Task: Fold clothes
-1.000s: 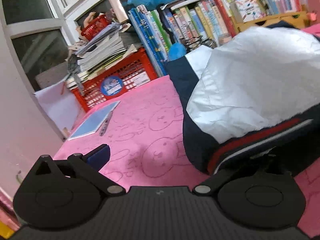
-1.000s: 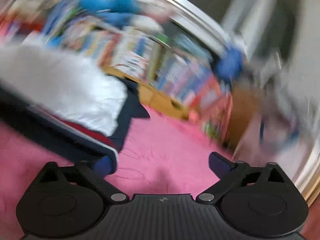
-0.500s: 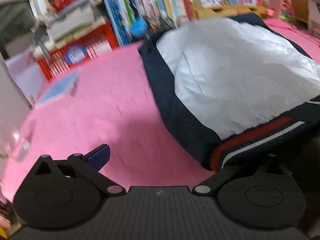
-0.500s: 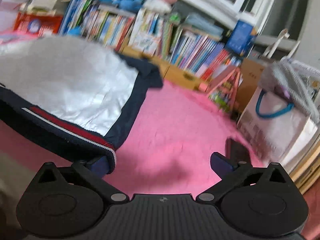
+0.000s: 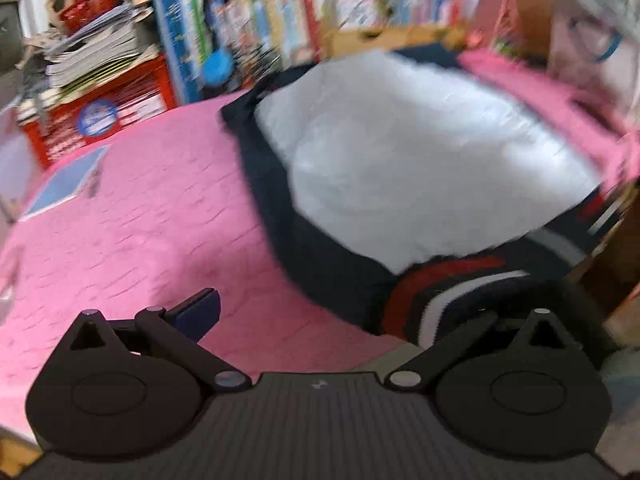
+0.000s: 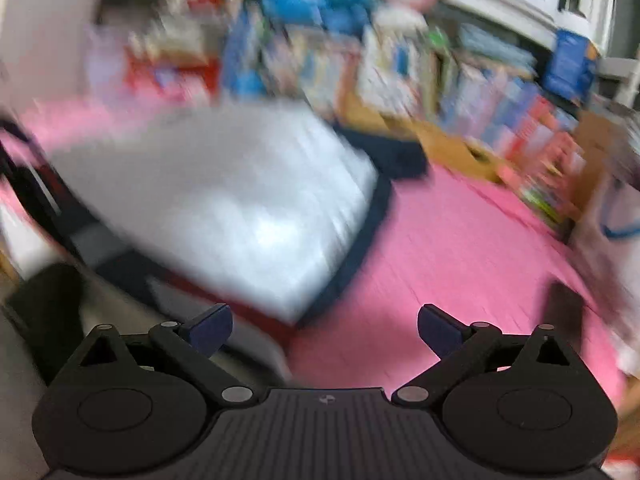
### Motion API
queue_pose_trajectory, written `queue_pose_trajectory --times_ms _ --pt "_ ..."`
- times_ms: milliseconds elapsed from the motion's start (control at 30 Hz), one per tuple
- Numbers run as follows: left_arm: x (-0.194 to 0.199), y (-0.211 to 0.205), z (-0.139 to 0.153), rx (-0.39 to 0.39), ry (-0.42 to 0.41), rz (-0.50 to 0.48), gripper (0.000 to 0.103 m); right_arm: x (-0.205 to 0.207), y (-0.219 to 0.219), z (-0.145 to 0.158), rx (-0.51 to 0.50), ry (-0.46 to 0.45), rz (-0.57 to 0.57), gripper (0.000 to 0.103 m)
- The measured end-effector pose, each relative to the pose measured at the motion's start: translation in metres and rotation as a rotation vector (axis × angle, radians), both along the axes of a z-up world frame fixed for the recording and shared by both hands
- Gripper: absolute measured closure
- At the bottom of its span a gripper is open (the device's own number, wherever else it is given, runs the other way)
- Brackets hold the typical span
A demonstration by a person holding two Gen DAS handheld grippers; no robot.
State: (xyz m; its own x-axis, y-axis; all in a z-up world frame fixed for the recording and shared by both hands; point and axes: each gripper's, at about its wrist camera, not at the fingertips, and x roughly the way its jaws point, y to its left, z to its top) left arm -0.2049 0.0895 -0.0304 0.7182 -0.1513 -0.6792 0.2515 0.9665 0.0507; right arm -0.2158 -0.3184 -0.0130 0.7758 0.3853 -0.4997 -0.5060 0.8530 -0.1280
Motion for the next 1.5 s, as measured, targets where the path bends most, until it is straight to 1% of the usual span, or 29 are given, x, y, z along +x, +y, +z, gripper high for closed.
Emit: queue_pose_trajectory --times_ms 67,100,133,200,233,267,300,333,400,467,533,600,633,700,767,800,833,867,900,933,1000,1067,1167,1267,1300,1333,1367,1433,1500 --pt "0.004 -0.006 -0.002 -0.040 0.022 -0.032 0.000 0.020 0.016 0.017 0.107 -0.063 0.092 0.000" --pt "0.006 -0.010 -0.004 -0.053 0.039 -0.047 0.000 0.036 0.030 0.020 0.127 -0.096 0.125 0.000" --pt "0.009 -0.013 -0.007 -0.065 0.056 -0.061 0.000 0.050 0.044 0.021 0.127 -0.115 0.148 0.000" --pt "0.009 -0.016 -0.009 -0.040 0.082 -0.075 0.000 0.087 0.081 0.014 0.114 -0.132 0.209 0.000" --pt "0.005 -0.013 -0.008 -0.023 0.086 -0.072 0.000 0.104 0.098 0.009 0.114 -0.116 0.235 0.003" --pt "0.001 -0.008 -0.007 -0.012 0.089 -0.059 0.000 0.122 0.116 0.000 0.121 -0.074 0.263 0.006" --pt "-0.004 -0.003 -0.005 -0.005 0.093 -0.041 0.000 0.141 0.135 -0.009 0.129 -0.024 0.291 0.014" --pt "-0.009 0.003 -0.002 -0.002 0.098 -0.022 0.000 0.154 0.150 -0.018 0.120 0.027 0.306 0.027" --pt "-0.016 0.017 0.004 0.000 0.109 0.006 0.000 0.172 0.173 -0.037 0.086 0.122 0.322 0.038" --pt "-0.023 0.029 0.012 0.004 0.115 0.023 0.000 0.176 0.187 -0.056 0.014 0.187 0.347 0.038" --pt "-0.020 0.037 0.025 0.027 0.074 0.025 0.000 0.166 0.187 -0.059 -0.018 0.161 0.394 0.037" --pt "-0.012 0.044 0.039 0.038 0.017 0.028 0.000 0.161 0.182 -0.052 -0.059 0.205 0.492 0.035" --pt "-0.002 0.048 0.047 0.016 -0.017 0.028 0.000 0.158 0.179 -0.048 -0.089 0.224 0.544 0.033" --pt "0.016 0.058 0.062 -0.027 -0.087 0.028 0.000 0.154 0.174 -0.040 -0.141 0.266 0.638 0.033" --pt "0.046 0.055 0.070 -0.076 -0.141 0.019 0.000 0.154 0.173 -0.029 -0.195 0.288 0.674 0.033" --pt "0.063 0.048 0.070 -0.097 -0.166 0.012 0.000 0.153 0.172 -0.024 -0.224 0.297 0.690 0.031" --pt "0.081 0.037 0.066 -0.115 -0.192 0.005 0.000 0.157 0.171 -0.015 -0.242 0.272 0.674 0.025" --pt "0.099 0.026 0.059 -0.133 -0.213 0.004 0.000 0.163 0.172 -0.001 -0.262 0.218 0.631 0.021" --pt "0.118 0.015 0.050 -0.147 -0.217 0.014 0.000 0.172 0.171 0.012 -0.280 0.164 0.580 0.012" --pt "0.133 0.006 0.040 -0.153 -0.206 0.026 0.000 0.189 0.170 0.025 -0.288 0.103 0.520 0.007" --pt "0.158 -0.009 0.020 -0.159 -0.175 0.049 0.000 0.231 0.169 0.051 -0.288 -0.006 0.397 0.006" --pt "0.178 -0.021 -0.001 -0.159 -0.141 0.073 0.000 0.286 0.175 0.065 -0.269 -0.082 0.278 0.006" --pt "0.186 -0.027 -0.032 -0.121 -0.085 0.106 0.000 0.342 0.216 0.035 -0.296 -0.119 0.174 0.006" --pt "0.184 -0.033 -0.045 -0.064 -0.063 0.111 0.000 0.394 0.258 -0.010 -0.348 -0.030 0.110 0.006" --pt "0.184 -0.034 -0.046 -0.052 -0.059 0.111 0.000 0.406 0.268 -0.026 -0.359 0.019 0.097 0.007" --pt "0.183 -0.034 -0.047 -0.049 -0.056 0.111 0.000 0.418 0.275 -0.040 -0.363 0.068 0.079 0.016" --pt "0.183 -0.033 -0.047 -0.052 -0.053 0.112 0.000 0.422 0.272 -0.046 -0.330 0.091 0.045 0.025" --pt "0.183 -0.033 -0.047 -0.056 -0.050 0.114 0.000 0.425 0.260 -0.051 -0.241 0.121 -0.032 0.089" --pt "0.184 -0.034 -0.047 -0.054 -0.050 0.115 0.000 0.422 0.229 -0.031 -0.214 0.051 -0.113 0.094"
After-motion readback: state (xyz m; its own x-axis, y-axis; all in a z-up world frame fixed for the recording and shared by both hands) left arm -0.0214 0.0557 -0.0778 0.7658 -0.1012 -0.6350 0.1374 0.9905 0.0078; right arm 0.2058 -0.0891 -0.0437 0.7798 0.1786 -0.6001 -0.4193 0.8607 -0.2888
